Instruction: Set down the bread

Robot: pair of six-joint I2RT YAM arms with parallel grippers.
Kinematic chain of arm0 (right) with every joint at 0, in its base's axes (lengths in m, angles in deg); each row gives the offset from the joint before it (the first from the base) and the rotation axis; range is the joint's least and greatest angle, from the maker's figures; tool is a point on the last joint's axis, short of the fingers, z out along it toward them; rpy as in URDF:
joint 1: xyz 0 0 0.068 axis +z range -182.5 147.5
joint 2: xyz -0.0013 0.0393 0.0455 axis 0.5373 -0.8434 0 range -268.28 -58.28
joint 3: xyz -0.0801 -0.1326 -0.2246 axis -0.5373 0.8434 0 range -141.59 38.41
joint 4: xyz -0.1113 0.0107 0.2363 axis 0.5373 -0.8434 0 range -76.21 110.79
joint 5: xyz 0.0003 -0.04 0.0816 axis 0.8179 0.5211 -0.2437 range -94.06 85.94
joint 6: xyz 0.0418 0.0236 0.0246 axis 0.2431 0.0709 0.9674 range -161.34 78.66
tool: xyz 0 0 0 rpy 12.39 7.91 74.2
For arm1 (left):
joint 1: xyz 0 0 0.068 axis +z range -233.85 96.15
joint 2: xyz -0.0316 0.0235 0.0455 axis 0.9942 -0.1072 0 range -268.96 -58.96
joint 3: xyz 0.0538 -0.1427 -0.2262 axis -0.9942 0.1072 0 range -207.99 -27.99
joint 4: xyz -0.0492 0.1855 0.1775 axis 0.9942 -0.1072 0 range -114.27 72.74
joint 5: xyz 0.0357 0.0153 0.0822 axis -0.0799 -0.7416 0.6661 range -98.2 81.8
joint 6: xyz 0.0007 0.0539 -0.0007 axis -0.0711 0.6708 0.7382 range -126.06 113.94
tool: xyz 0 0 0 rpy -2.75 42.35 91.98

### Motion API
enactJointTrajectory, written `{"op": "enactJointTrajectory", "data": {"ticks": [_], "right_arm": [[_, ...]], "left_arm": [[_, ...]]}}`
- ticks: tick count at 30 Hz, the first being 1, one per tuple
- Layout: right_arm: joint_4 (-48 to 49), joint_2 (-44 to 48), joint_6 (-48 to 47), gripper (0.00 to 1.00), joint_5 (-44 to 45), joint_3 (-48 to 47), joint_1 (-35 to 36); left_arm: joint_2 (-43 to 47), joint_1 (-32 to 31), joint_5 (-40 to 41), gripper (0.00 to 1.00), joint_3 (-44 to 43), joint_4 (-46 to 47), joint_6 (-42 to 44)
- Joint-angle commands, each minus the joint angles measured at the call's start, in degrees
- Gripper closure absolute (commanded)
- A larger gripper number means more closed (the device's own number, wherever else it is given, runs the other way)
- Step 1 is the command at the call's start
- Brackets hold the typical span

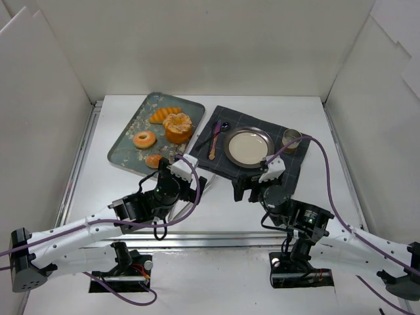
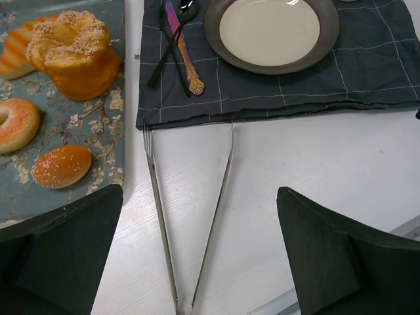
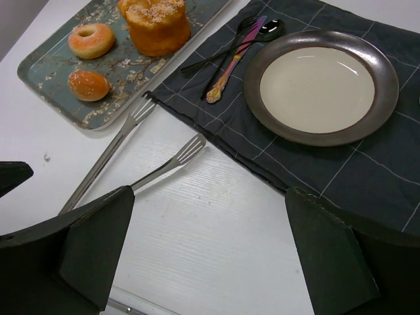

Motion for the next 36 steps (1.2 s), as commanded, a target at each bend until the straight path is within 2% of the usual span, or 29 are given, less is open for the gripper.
{"op": "enactJointTrajectory", "data": {"ticks": [1,7,10,14,22,26,36], "right_arm": [[2.4,0.8,1.0,0.02,3.2,-1.9,0.0],[2.4,2.5,1.1,0.02,3.8,-1.6,0.1],[2.3,3.8,1.0,0.02,4.9,-1.2,0.1],[2.2,5.6,0.9,0.02,6.2,-0.2,0.0],[2.1,5.6,1.3,0.02,5.1,-0.4,0.0],[2.1,5.9,1.5,0.02,3.7,-0.6,0.0],[1.1,6.5,0.5,0.02,2.1,-1.5,0.0]], "left_arm": [[0.8,0.1,0.4,0.0,-1.6,2.1,0.2],[-2.4,0.1,-0.4,0.0,-2.5,1.8,0.3],[-7.4,4.1,0.2,0.0,-6.4,-3.1,-1.6],[-13.8,10.8,-13.0,0.0,-11.4,-9.6,-1.0],[-21.9,18.8,-21.6,0.0,-10.2,-12.7,-2.8],[-23.7,19.5,-25.3,0.0,-8.4,-10.6,-3.0],[-35.8,20.2,-21.2,0.0,-12.7,-14.9,-5.0]]}}
